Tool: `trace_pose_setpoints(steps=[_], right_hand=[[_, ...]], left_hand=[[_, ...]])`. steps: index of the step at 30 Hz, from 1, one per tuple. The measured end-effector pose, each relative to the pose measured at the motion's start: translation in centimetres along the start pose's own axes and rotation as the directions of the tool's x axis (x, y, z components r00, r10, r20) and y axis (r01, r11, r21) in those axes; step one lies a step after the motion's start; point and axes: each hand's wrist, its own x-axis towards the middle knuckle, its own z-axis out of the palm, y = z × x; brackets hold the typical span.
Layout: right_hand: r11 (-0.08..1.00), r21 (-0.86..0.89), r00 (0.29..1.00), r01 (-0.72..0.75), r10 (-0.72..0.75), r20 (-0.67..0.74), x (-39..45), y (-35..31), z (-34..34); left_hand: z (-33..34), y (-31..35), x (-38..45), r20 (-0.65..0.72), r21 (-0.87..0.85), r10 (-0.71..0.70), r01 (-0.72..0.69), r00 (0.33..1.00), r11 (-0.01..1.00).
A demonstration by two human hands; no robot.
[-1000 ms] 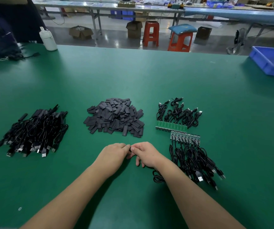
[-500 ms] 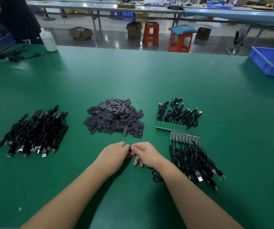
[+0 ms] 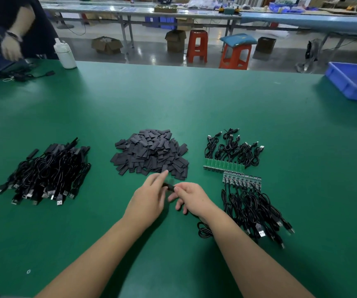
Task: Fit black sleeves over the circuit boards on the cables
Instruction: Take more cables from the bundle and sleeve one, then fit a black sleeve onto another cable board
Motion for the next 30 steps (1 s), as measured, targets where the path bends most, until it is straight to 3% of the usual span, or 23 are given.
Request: trace_pose_setpoints(steps=[2,5,7,10,12,13,14,15,16,17,18,19,21,24,27,30], right_hand=[[0.983,0.185,0.997,-0.020,0.034,-0.071,-0.1,-0.5,-0.1],[0.812,0.583,0.981,0.003,0.109,-0.157,0.0,-1.7,-0.3],[0.601,0.797,0.981,0.060,0.113,-0.158,0.2,-2.8,-0.2],[0.368,0.924,0.982,0.102,0.109,-0.152,0.5,-4.4,0.7],[0.335,0.936,0.985,0.112,0.084,-0.148,0.5,-5.1,1.0],[0.382,0.917,0.986,0.119,0.063,-0.154,0.4,-5.3,1.0],[0.498,0.858,0.984,0.126,0.045,-0.171,0.2,-5.5,0.7],[0.687,0.716,0.980,0.126,0.027,-0.199,-0.1,-5.6,0.1],[0.879,0.463,0.970,0.111,0.006,-0.244,-0.3,-5.5,-0.6],[0.987,0.137,0.951,0.083,-0.038,-0.307,-0.4,-5.3,-1.6],[0.982,-0.181,0.925,0.056,-0.119,-0.362,-0.5,-4.9,-2.8],[0.905,-0.425,0.898,0.025,-0.208,-0.389,-0.7,-4.6,-4.2],[0.704,-0.706,0.858,-0.077,-0.314,-0.407,-1.1,-3.6,-7.1],[0.476,-0.848,0.882,-0.233,-0.263,-0.390,-1.6,-1.9,-11.1],[0.455,-0.855,0.926,-0.249,-0.146,-0.348,-2.0,-0.7,-13.1],[0.480,-0.853,0.936,-0.205,-0.158,-0.314,-2.6,-0.2,-13.7]], left_hand=[[0.1,0.5,-0.4,-0.059,-0.216,-0.230,0.213,0.971,0.953],[0.4,1.6,-1.1,0.132,-0.405,-0.411,0.427,0.902,0.808],[0.9,2.3,-1.6,0.297,-0.471,-0.374,0.476,0.878,0.743],[1.0,3.3,-1.9,0.403,-0.605,-0.267,0.474,0.875,0.640],[0.8,3.8,-2.0,0.421,-0.706,-0.269,0.499,0.866,0.502],[0.6,3.9,-1.9,0.412,-0.728,-0.291,0.504,0.863,0.465],[0.2,3.7,-1.8,0.393,-0.735,-0.317,0.502,0.863,0.455],[-0.4,3.4,-1.7,0.366,-0.731,-0.347,0.498,0.863,0.467],[-1.1,2.8,-1.4,0.329,-0.712,-0.382,0.493,0.863,0.500],[-2.0,1.8,-1.1,0.275,-0.664,-0.424,0.489,0.863,0.565],[-3.0,0.5,-0.8,0.201,-0.572,-0.460,0.485,0.865,0.661],[-4.2,-1.1,-0.4,0.120,-0.438,-0.479,0.479,0.870,0.761],[-6.6,-4.4,0.4,-0.026,-0.147,-0.476,0.467,0.879,0.872],[-8.9,-9.5,1.2,-0.154,0.132,-0.492,0.511,0.857,0.849],[-9.8,-13.0,1.2,-0.097,0.305,-0.538,0.540,0.837,0.785],[-9.3,-14.0,0.4,-0.088,0.459,-0.440,0.429,0.894,0.778]])
